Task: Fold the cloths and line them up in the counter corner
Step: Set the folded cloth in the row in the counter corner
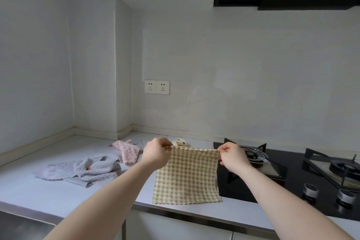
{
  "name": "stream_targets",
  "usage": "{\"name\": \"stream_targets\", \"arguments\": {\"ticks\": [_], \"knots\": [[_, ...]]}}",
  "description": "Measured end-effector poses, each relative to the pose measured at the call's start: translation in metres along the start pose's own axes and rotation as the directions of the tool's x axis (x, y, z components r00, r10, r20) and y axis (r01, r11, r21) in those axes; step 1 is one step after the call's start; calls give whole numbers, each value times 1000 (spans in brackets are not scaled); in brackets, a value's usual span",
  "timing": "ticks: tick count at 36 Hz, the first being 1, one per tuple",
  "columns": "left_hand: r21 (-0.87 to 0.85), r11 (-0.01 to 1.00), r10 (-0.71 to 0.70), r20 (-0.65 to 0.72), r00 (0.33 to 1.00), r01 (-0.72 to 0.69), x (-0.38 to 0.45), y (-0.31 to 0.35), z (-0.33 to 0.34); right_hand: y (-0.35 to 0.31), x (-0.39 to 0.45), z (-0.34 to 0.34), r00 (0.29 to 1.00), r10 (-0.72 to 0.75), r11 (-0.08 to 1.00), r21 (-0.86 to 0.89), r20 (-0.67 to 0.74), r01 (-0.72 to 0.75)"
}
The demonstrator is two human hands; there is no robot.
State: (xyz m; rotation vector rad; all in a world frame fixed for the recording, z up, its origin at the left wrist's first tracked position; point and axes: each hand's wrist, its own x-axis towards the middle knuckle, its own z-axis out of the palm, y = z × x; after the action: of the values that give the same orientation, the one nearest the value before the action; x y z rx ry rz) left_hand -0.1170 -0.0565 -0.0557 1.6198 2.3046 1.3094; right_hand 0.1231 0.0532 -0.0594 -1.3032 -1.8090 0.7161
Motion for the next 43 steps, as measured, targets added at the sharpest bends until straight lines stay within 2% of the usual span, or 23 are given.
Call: {"name": "stream_targets", "arguments": {"ticks": [3,9,18,22,28,30,33,37,43], "knots": [[32,998,46,54,997,-48,-4,-12,6,10,-6,3,993,-109,971,-210,34,114],[73,995,62,156,986,-74,-18,-40,20,33,-17,14,970,-155,893,-394,185,218],[200,975,37,275,961,-95,-48,-69,33,52,-37,21,924,-188,787,-511,334,345],[216,970,41,314,948,-113,-57,-77,35,60,-45,23,912,-194,778,-510,361,367],[256,937,158,297,942,-238,-64,-84,37,65,-57,24,892,-195,757,-515,408,401],[273,933,158,277,948,-235,-64,-82,36,66,-61,26,881,-205,741,-520,426,424],[248,951,128,222,967,-183,-58,-80,34,64,-64,28,900,-216,775,-495,378,394],[205,972,88,148,985,-118,-46,-78,32,56,-57,35,948,-202,848,-440,245,294],[308,949,-39,309,950,-61,-36,-88,41,45,-40,53,966,-39,868,-470,254,159]]}}
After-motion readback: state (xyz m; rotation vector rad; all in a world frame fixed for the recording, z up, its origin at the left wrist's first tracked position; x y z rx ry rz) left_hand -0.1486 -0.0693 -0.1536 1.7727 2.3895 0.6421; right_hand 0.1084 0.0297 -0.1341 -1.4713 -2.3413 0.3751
